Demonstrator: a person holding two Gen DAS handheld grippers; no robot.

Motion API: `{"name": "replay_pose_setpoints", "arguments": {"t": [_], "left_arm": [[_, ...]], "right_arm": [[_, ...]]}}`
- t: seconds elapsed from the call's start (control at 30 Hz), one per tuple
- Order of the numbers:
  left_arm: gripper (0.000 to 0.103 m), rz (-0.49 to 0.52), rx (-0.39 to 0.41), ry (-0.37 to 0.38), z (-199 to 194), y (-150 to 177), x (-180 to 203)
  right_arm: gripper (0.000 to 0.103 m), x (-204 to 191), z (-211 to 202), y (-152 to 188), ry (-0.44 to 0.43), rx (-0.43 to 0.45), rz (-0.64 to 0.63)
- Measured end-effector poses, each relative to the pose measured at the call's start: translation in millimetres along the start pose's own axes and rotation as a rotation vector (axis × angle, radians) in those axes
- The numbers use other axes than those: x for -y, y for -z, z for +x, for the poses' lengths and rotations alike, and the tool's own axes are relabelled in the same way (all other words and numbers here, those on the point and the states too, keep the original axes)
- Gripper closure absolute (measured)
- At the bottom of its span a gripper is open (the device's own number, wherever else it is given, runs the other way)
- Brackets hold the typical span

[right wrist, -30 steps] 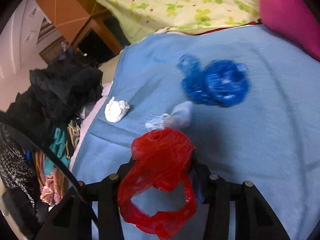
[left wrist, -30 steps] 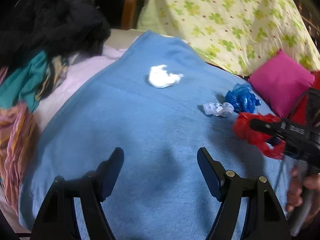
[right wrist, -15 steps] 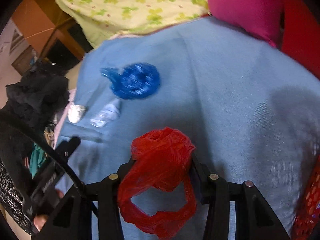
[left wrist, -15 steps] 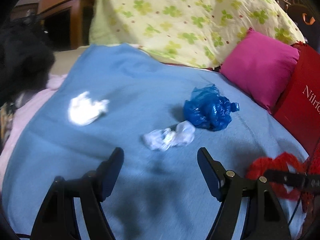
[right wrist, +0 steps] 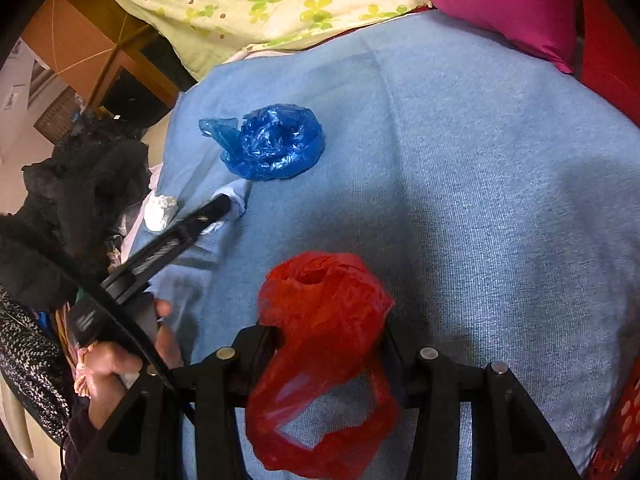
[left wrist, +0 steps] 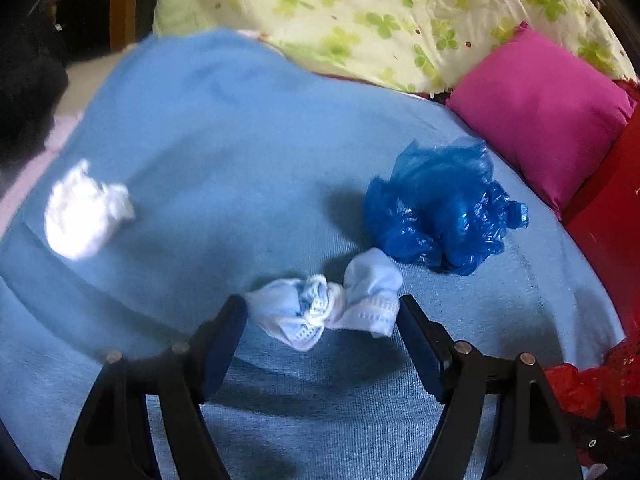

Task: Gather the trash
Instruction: 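Grasp the white crumpled paper with the left tool while the right tool holds the red bag, then carry the white paper and red bag over the red basket with both tools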

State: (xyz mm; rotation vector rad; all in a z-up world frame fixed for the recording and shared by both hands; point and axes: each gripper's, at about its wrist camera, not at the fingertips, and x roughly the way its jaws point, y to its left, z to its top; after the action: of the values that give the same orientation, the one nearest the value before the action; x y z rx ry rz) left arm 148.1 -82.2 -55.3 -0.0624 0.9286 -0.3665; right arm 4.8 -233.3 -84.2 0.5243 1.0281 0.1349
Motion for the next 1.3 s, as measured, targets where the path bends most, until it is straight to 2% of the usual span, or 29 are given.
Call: {"name": "replay_pose_setpoints", "arguments": {"t": [0.03, 0.1, 0.13, 0.17, 0.27, 0.5, 0.67, 0.9, 1.03, 1.1, 1.3], "left_arm": [[0.027, -0.003, 0.003, 0.008, -1, -1, 0], [0.041, -0.003, 0.026, 0.037, -7, -2, -1], [0.055, -0.004, 0.030, 0.049, -9, -2, -1], [0.060, -0.007, 0.030, 0.062, -11, -2, -1], [0.066, 0.009, 0.045, 0.079, -19, -1, 4], [0.068, 0.036, 0.099, 0.117, -48, 4, 12], [0.068, 0.053, 0.126, 0.091, -72, 16, 8], [0.068, 0.074, 0.148, 0.057, -96, 30, 16], [0.068, 0.076, 0.167, 0.037, -118, 52, 24], [0.068, 0.072, 0.163, 0.042, -128, 66, 28], [0.068, 0.127, 0.152, 0.044, -153, 97, 51]], "right_arm": [[0.053, 0, 0, 0, -0.001, 0.000, 0.001], [0.053, 1, 0, 0, -0.002, 0.000, 0.000], [0.053, 1, -2, 2, -0.001, 0.001, -0.002], [0.053, 1, -2, 2, 0.002, 0.004, -0.008], [0.053, 0, -5, 6, 0.012, 0.015, -0.022], [0.053, -10, -13, 7, 0.064, 0.066, -0.066], [0.053, -22, -19, 3, 0.086, 0.120, -0.092], [0.053, -42, -35, 5, 0.071, 0.209, -0.136], [0.053, -48, -49, 9, 0.090, 0.269, -0.162], [0.053, -48, -63, 11, 0.056, 0.306, -0.145], [0.053, -53, -107, 30, 0.039, 0.465, -0.176]]}}
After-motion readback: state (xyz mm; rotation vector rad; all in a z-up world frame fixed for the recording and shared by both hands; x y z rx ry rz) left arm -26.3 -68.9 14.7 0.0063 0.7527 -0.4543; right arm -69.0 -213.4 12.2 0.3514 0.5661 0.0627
